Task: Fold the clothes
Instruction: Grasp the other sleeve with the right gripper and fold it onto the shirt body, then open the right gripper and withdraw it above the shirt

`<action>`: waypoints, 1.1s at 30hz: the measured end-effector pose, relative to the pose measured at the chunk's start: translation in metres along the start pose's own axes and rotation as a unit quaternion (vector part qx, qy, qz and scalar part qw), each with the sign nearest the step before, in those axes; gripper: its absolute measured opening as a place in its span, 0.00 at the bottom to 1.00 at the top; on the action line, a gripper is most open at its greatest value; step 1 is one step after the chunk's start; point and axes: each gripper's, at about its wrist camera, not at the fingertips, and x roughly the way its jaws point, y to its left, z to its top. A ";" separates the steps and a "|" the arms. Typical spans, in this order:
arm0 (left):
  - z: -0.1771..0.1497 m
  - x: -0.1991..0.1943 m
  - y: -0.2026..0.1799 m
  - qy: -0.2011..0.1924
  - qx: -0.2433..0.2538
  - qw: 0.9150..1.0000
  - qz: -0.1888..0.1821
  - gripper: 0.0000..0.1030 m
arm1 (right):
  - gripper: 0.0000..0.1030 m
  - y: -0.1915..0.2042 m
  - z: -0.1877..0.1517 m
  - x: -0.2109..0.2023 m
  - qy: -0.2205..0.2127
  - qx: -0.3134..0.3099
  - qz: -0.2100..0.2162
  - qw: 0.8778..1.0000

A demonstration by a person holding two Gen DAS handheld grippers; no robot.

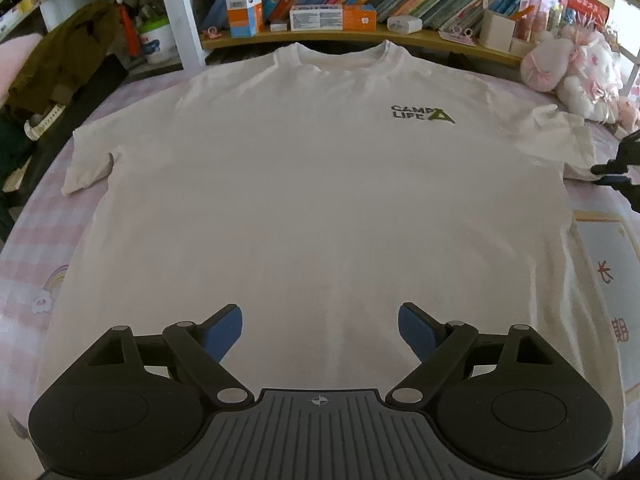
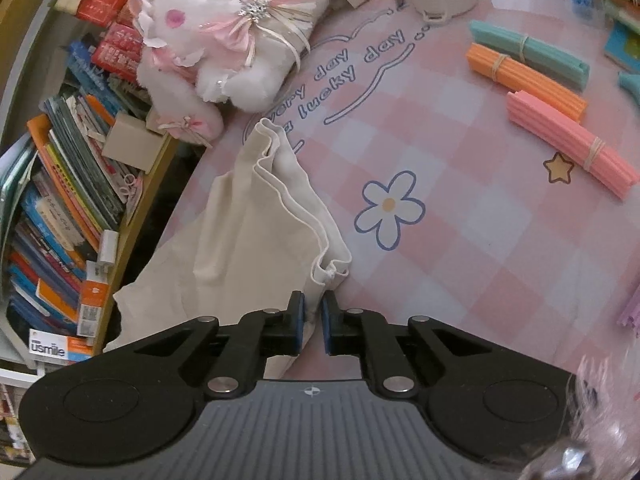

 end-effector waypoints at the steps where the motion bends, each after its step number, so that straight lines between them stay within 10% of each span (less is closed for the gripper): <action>1: 0.001 0.001 0.004 -0.002 -0.003 1.000 -0.002 0.85 | 0.08 0.002 -0.001 0.000 -0.004 -0.004 -0.005 1.000; 13: 0.005 0.003 0.070 -0.011 -0.034 0.999 -0.014 0.85 | 0.08 0.118 -0.036 -0.005 -0.094 -0.247 -0.048 0.963; 18: 0.000 0.004 0.101 -0.010 -0.059 0.998 -0.013 0.85 | 0.08 0.181 -0.105 0.011 -0.103 -0.432 -0.029 0.896; 21: -0.003 0.007 0.114 -0.003 -0.074 0.997 -0.017 0.85 | 0.08 0.194 -0.167 0.036 -0.016 -0.567 0.001 0.823; 23: -0.004 0.009 0.120 0.002 -0.081 0.996 -0.020 0.85 | 0.13 0.189 -0.195 0.051 0.042 -0.601 0.003 0.798; 28: -0.004 0.011 0.125 0.008 -0.080 0.996 -0.023 0.85 | 0.43 0.169 -0.220 0.052 0.070 -0.600 0.012 0.797; 33: -0.001 0.016 0.120 0.009 -0.068 0.997 -0.034 0.85 | 0.44 0.168 -0.212 0.031 0.059 -0.579 0.030 0.813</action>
